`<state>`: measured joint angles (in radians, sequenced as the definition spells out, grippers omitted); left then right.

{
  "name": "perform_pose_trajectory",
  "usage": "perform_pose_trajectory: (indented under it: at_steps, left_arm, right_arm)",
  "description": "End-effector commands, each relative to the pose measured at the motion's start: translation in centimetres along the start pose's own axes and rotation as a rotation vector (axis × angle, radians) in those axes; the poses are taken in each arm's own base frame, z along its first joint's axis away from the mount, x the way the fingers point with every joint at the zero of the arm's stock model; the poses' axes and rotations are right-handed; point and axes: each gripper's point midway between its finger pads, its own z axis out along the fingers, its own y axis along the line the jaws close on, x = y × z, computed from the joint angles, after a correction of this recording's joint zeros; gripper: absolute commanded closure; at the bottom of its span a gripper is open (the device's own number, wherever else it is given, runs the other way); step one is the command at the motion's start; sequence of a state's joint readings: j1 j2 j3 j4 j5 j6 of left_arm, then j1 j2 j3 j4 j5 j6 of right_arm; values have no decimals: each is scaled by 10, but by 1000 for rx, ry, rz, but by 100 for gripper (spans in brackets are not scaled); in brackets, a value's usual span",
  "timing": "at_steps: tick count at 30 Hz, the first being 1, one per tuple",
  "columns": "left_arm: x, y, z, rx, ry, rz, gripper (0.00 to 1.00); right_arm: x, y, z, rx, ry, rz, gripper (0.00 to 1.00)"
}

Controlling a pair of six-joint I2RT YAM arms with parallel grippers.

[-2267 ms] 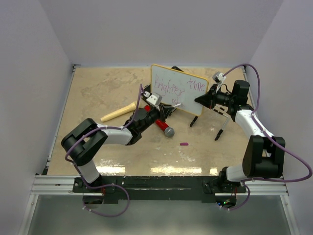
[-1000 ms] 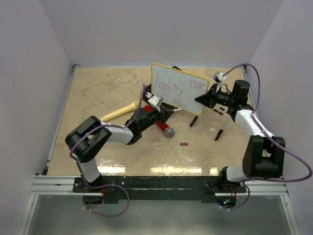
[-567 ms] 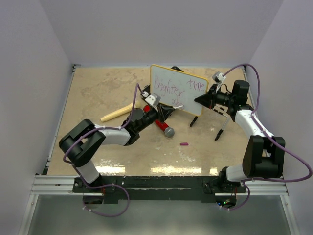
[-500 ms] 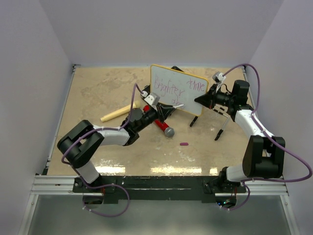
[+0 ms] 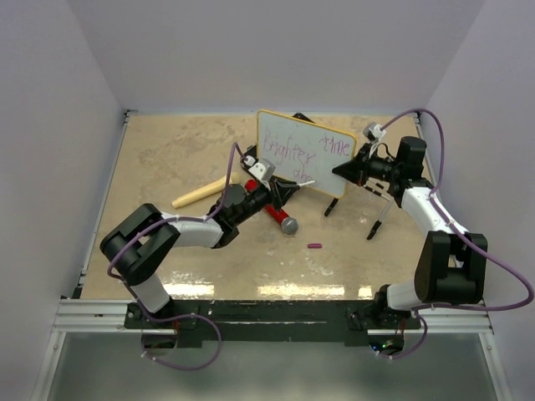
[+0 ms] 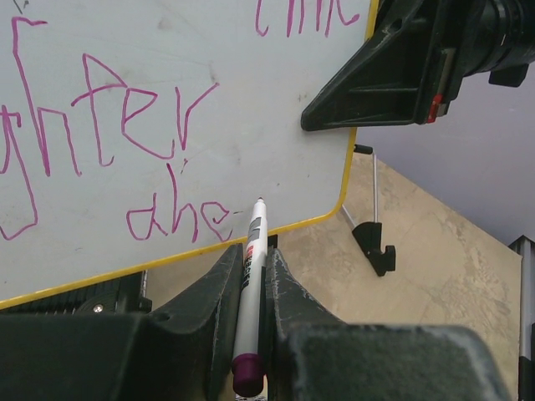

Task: Write a sentence on the whiteboard
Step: Write with the whiteboard marker without the cap on the whiteboard.

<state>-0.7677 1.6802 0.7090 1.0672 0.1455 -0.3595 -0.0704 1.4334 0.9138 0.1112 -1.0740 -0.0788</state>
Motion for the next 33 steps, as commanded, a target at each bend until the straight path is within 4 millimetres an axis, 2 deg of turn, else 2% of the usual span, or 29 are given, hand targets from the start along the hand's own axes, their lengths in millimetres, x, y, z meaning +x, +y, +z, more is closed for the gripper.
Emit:
perform_pose_trajectory:
  at_steps: [1,21,33]
  left_arm:
    - [-11,-6,13,31,-29,6,100]
    - [-1,-1,27,27,0,8,100]
    - [-12,6,25,-15,-29,29,100]
  right_arm:
    - [-7,12,0,-44,-14,-24,100]
    - [-7,12,-1,-44,-13,-21,100]
    - [-7,12,0,-44,-14,-22,100]
